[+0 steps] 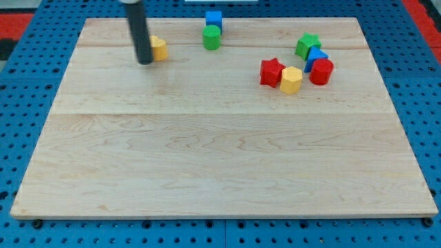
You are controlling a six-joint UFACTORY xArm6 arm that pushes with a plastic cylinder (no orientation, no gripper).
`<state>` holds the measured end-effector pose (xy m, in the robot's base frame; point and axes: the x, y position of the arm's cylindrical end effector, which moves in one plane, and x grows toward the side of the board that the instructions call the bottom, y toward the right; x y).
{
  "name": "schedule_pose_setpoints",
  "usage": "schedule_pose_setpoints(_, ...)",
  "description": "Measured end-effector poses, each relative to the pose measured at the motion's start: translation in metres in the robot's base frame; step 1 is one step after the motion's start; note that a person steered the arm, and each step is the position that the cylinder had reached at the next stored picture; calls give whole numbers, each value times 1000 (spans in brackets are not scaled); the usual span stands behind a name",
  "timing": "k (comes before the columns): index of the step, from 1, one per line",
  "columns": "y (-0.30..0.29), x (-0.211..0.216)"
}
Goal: Move the yellow heart towards downside of green circle
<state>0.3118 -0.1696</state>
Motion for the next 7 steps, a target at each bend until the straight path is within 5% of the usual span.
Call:
schedule_pose_setpoints(1,-32,-22)
schedule_pose_setpoints(3,33,-10)
schedule_pose_setpoints(5,9,-23)
schedule_pose_setpoints(7,58,-22)
